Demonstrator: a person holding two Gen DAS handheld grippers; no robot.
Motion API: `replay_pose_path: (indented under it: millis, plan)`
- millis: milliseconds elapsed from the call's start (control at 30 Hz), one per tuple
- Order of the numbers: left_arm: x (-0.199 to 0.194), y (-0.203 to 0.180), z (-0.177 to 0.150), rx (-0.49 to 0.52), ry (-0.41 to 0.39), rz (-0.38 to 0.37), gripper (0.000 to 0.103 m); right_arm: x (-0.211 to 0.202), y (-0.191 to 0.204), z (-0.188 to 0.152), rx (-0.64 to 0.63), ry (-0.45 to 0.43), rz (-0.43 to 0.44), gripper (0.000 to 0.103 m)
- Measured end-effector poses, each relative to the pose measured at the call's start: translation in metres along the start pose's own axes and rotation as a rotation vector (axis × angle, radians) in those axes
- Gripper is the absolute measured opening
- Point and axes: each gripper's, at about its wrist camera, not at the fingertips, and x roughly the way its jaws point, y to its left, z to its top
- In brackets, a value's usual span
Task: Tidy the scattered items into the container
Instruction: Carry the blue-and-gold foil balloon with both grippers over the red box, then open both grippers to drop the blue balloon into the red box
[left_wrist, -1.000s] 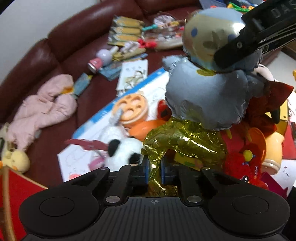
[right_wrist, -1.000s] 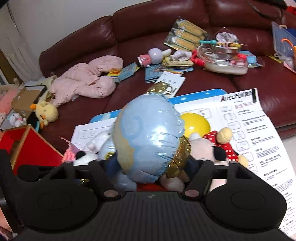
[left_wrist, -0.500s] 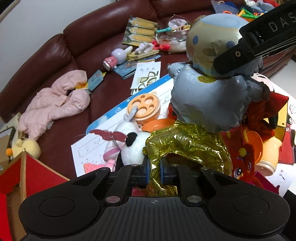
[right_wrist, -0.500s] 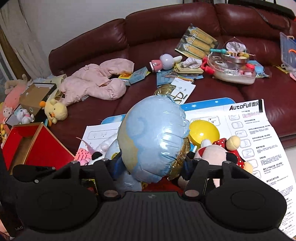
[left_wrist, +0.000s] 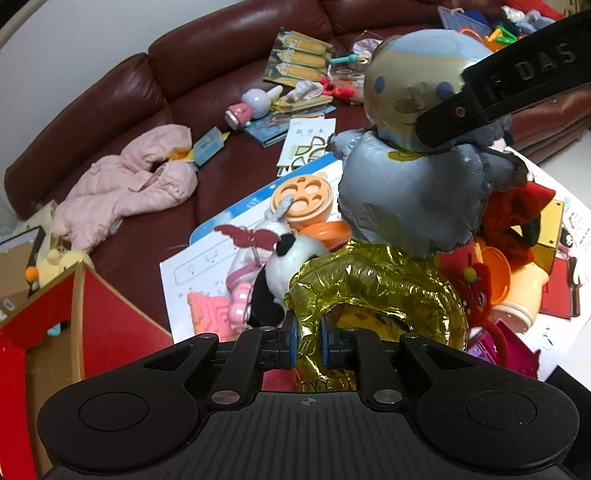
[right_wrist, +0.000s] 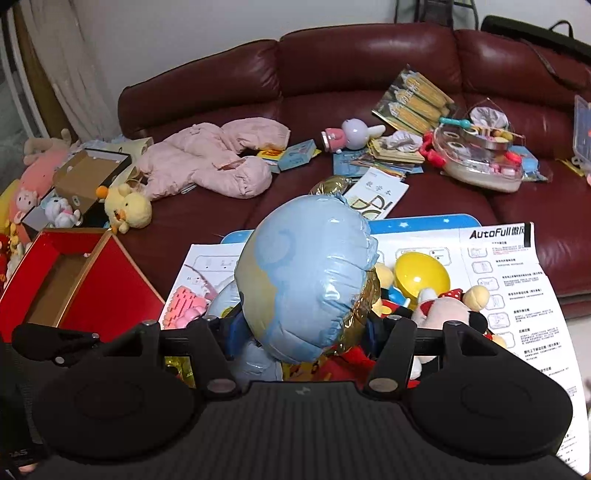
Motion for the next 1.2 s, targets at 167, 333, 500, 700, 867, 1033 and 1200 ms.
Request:
replay_pose_path:
  millis: [167, 333, 500, 700, 867, 1033, 1200]
  plan:
    - [-0.018, 0.008, -0.014, -0.025, -0.012, 0.000, 0.009, -0.005, 0.017, 0.001, -0.045, -0.001, 0.007, 0.063]
    - [-0.031, 0.024, -0.026, -0.075, -0.028, 0.014, 0.009, -0.010, 0.038, 0.002, -0.087, -0.008, 0.026, 0.062]
    - [-0.047, 0.040, -0.033, -0.122, -0.059, 0.023, 0.009, -0.016, 0.059, 0.005, -0.119, -0.016, 0.045, 0.062]
    - [-0.086, 0.074, -0.045, -0.215, -0.134, 0.080, 0.009, -0.032, 0.101, 0.024, -0.181, -0.070, 0.120, 0.062]
    - [-0.130, 0.112, -0.071, -0.310, -0.185, 0.180, 0.009, -0.041, 0.154, 0.039, -0.249, -0.112, 0.253, 0.063]
    - [-0.163, 0.155, -0.118, -0.428, -0.159, 0.295, 0.012, -0.030, 0.215, 0.036, -0.329, -0.089, 0.386, 0.064]
    - [-0.168, 0.178, -0.162, -0.556, -0.077, 0.347, 0.014, -0.001, 0.274, 0.013, -0.406, 0.008, 0.468, 0.064]
